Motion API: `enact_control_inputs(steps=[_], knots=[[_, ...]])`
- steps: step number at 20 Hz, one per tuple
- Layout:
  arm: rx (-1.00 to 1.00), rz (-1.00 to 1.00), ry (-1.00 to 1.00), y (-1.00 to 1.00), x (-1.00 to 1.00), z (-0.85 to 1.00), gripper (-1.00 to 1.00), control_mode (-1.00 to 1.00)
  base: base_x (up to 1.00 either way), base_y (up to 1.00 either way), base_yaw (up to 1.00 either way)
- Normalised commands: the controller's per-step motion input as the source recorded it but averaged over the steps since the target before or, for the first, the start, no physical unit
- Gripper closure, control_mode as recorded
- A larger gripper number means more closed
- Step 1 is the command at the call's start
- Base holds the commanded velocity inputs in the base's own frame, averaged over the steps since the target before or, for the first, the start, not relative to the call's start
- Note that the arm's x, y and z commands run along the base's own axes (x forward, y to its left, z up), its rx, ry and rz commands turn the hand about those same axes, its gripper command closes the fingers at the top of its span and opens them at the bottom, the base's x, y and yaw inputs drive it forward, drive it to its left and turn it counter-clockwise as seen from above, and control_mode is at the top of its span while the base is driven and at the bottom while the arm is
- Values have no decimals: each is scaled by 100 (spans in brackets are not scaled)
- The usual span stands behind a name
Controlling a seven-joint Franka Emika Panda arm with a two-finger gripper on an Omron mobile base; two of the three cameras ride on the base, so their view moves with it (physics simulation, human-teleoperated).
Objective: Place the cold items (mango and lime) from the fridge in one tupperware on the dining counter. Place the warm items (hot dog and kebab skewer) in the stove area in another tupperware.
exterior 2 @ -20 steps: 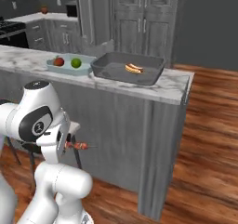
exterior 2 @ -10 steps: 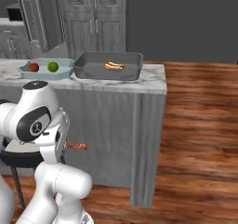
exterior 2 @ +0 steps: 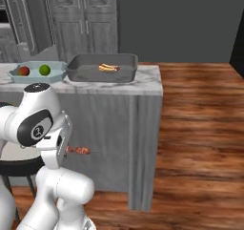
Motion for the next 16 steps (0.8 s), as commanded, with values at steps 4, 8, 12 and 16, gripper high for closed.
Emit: enact_control_inputs(steps=[4, 8, 12, 16], knots=[[0, 0, 0, 0, 0, 0, 100, 100, 59, 0, 15], [0, 0, 0, 0, 0, 0, 100, 100, 65, -12, 26], [0, 0, 0, 0, 0, 0, 100, 100, 35, -4, 22], [0, 0, 0, 0, 0, 0, 100, 100, 4, 0, 12]])
